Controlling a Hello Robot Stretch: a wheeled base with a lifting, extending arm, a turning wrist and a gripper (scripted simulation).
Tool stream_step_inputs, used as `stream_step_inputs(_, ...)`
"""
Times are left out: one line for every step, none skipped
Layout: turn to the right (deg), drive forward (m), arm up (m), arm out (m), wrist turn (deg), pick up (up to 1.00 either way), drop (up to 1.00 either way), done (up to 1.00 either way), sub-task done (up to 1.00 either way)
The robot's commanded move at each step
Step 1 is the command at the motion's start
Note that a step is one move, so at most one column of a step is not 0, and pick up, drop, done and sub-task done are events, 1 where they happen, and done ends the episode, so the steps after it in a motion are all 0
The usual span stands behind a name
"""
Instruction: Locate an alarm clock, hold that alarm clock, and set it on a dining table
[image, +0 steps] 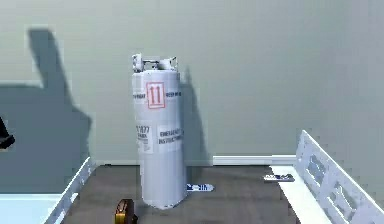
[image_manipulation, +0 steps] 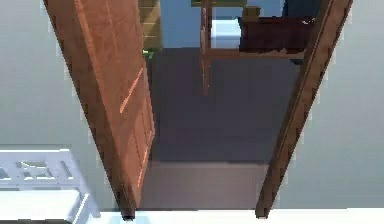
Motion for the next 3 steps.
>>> stream_step_inputs(-45.0,0.00,0.00,0.00,0.0,0.00,0.00,0.00,0.00)
stream_step_inputs(-45.0,0.00,0.00,0.00,0.0,0.00,0.00,0.00,0.00)
stream_step_inputs(-21.0,0.00,0.00,0.00,0.0,0.00,0.00,0.00,0.00)
